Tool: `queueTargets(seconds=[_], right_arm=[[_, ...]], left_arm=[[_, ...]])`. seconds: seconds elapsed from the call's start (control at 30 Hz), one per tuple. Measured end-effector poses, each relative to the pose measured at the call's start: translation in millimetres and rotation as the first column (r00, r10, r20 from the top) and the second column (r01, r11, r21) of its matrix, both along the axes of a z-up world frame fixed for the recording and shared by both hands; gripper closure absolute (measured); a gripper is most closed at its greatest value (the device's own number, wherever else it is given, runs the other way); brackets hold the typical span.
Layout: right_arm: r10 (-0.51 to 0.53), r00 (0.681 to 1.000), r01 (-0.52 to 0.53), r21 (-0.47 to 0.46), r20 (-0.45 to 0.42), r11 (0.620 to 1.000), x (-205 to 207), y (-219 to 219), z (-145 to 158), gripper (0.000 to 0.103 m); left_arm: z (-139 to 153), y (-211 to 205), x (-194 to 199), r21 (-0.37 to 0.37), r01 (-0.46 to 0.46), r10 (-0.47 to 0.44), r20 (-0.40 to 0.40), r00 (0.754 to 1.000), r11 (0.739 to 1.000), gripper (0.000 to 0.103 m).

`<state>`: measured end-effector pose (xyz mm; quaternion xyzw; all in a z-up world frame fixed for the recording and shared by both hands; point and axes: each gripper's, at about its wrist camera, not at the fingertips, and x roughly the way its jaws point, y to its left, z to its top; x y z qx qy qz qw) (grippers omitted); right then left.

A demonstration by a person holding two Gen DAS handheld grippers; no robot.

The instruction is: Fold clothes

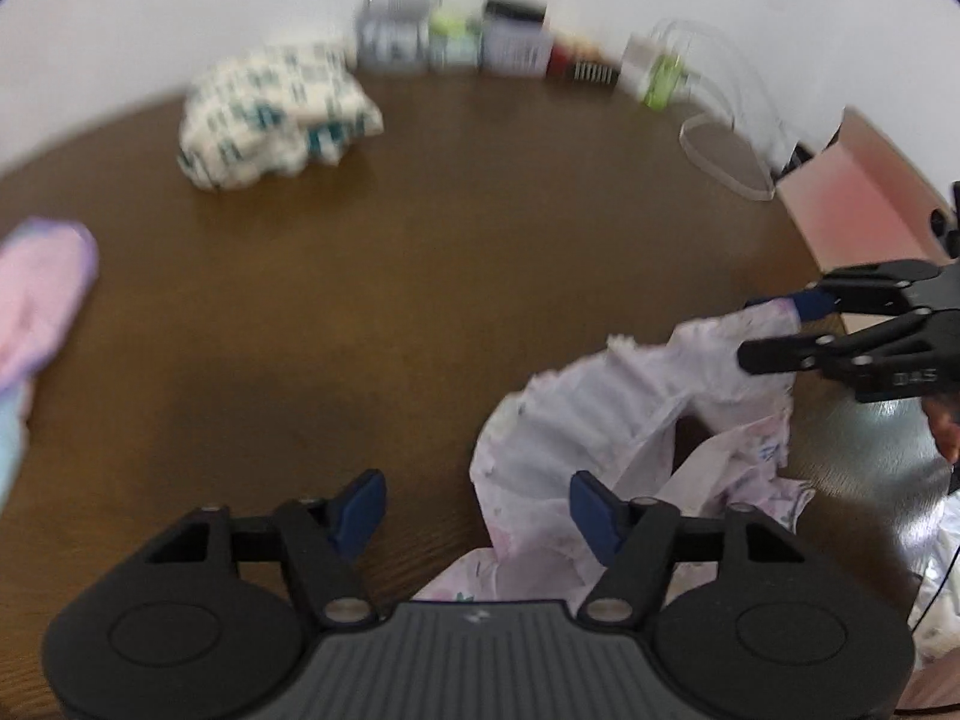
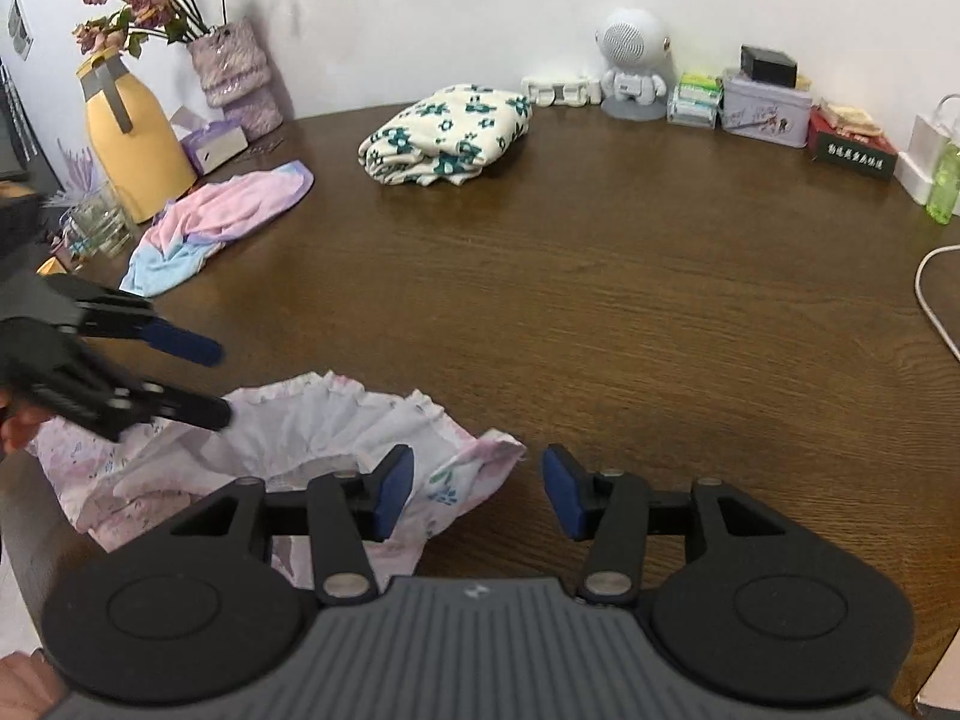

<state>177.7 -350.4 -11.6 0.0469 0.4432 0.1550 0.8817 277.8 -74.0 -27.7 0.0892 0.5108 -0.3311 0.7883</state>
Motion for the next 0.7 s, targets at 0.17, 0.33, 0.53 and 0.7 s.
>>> queueTargets(seconds=[0.17,0.33,0.53,0.7], right_arm=[[0.026,1.0,-0.026,0.038,-0.009,0.999,10.0,-6.9,-7.0,0.079],[0.078,0.995,-0.083,0.078,0.063,0.994,6.8,-8.3,-3.8,0.1],[0.217,0.952,-0.221,-0.005,0.215,0.975,-33.0,-0.9,19.6,0.101],[0.396,0.878,-0.364,-0.163,0.268,0.917,-77.2,14.8,21.4,0.1]], left_arm=[[-4.3,-12.3,2.2,0.04,0.023,-0.022,-0.012,1.0,0.999,0.09],[3.8,-19.8,-11.8,0.059,0.029,-0.033,0.065,0.997,0.998,0.102],[0.9,-19.6,-67.6,0.119,0.085,-0.113,0.254,0.96,0.989,0.102],[-2.9,-19.4,-115.6,0.18,0.125,-0.188,0.402,0.896,0.976,0.102]])
